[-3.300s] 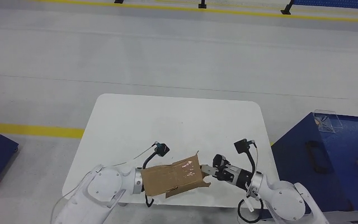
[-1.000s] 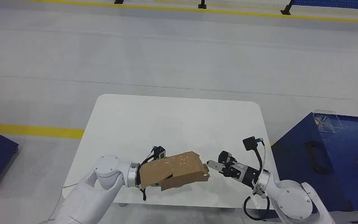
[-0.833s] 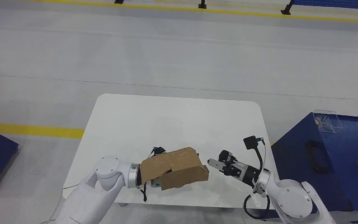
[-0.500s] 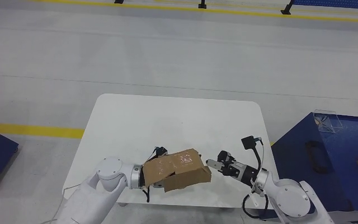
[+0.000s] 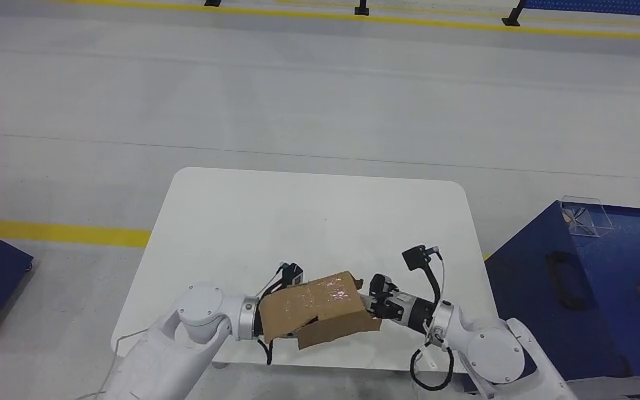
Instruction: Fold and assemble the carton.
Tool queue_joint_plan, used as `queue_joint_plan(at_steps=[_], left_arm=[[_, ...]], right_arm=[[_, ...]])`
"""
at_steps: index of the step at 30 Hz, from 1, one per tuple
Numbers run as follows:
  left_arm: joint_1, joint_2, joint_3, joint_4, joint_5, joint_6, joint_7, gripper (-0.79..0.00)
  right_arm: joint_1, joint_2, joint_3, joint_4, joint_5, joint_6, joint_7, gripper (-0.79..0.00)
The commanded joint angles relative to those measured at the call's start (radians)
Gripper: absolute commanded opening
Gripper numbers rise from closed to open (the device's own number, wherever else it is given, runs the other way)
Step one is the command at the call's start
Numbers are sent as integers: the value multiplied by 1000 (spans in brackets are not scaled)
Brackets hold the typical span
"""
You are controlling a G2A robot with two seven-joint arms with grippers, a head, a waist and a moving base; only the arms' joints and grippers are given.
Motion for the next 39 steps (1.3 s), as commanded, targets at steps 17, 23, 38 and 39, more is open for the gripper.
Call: queue_joint_plan(at_steps=[17, 23, 38, 39], left_arm=[[25, 3, -74, 35, -108, -26, 71, -785], [23, 1, -50, 15, -63, -38, 55, -785], [30, -1, -49, 22, -73, -49, 50, -785], [31, 0, -50, 21, -72, -49, 49, -785]], right_arm=[[-66, 11, 109, -18, 22, 10, 21, 0], [-3, -2, 8, 3, -64, 63, -35, 0], [36, -14, -23, 3, -153, 110, -136, 0], [38, -14, -13, 0, -178, 122, -155, 0]])
